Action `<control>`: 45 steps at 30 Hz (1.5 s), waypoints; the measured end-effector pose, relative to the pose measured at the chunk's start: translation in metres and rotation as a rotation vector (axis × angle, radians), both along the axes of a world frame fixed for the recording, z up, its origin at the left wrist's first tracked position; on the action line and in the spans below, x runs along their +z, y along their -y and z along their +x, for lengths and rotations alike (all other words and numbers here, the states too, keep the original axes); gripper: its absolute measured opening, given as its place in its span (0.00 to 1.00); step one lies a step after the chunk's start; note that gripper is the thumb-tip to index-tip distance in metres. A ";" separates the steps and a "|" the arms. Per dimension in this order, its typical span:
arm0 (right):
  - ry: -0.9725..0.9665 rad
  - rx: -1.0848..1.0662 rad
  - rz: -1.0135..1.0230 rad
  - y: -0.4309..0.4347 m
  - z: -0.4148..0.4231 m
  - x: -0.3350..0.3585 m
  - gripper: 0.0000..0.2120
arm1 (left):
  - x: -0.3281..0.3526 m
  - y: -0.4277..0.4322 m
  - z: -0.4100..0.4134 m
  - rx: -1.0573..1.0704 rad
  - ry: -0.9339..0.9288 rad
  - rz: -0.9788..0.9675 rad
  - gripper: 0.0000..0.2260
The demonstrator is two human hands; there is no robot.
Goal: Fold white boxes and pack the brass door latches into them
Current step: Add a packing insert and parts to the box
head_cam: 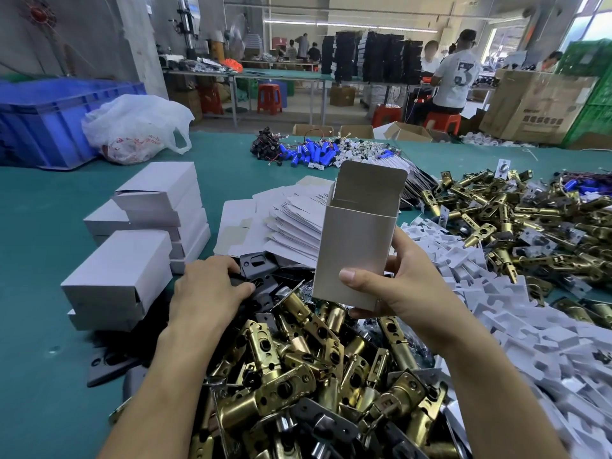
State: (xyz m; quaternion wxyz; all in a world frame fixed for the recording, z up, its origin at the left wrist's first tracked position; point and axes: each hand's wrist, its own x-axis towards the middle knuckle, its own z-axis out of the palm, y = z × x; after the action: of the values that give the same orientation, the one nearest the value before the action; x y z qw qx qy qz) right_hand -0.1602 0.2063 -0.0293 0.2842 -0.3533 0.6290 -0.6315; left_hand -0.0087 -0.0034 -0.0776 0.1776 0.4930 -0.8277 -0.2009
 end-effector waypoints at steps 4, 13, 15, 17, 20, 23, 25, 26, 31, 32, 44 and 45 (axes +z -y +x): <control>-0.010 0.001 0.002 0.000 -0.001 0.000 0.25 | 0.000 -0.001 0.002 0.002 -0.052 0.028 0.14; 0.005 -0.009 0.000 -0.001 -0.001 -0.001 0.24 | 0.020 -0.012 0.001 -0.052 -0.450 0.001 0.17; 0.013 -0.007 -0.004 -0.001 0.000 0.000 0.24 | 0.035 -0.016 -0.001 -0.118 -0.724 0.257 0.11; 0.009 -0.010 -0.014 -0.001 0.000 -0.001 0.24 | 0.050 -0.022 -0.005 -0.150 -1.022 0.587 0.04; -0.009 -0.012 -0.027 0.000 -0.001 -0.002 0.24 | 0.065 -0.033 -0.008 -0.166 -1.214 0.824 0.08; -0.029 -0.030 -0.035 -0.001 -0.004 -0.003 0.24 | 0.070 -0.045 -0.009 -0.293 -1.195 0.872 0.08; -0.055 -0.053 -0.040 -0.002 -0.005 -0.003 0.25 | 0.069 -0.050 -0.010 -0.366 -1.152 0.783 0.10; -0.075 -0.061 -0.041 -0.002 -0.006 -0.003 0.25 | 0.068 -0.051 -0.010 -0.418 -1.136 0.746 0.12; -0.154 0.046 -0.064 -0.002 -0.001 0.003 0.30 | 0.061 -0.065 -0.010 -0.880 -0.939 0.752 0.19; -0.162 0.089 -0.067 -0.002 0.001 0.005 0.30 | 0.061 -0.070 -0.011 -0.929 -0.875 0.748 0.17; -0.154 0.107 -0.116 0.001 0.013 0.016 0.33 | 0.060 -0.078 -0.015 -0.860 -0.786 0.853 0.15; -0.161 0.099 -0.119 0.002 0.014 0.015 0.32 | 0.060 -0.080 -0.017 -0.833 -0.816 0.854 0.16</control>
State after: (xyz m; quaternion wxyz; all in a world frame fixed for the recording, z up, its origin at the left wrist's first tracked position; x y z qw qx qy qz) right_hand -0.1461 0.2040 -0.0138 0.2423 -0.4496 0.5929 -0.6225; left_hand -0.0253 0.0769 -0.0176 0.1732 0.0485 -0.6639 -0.7259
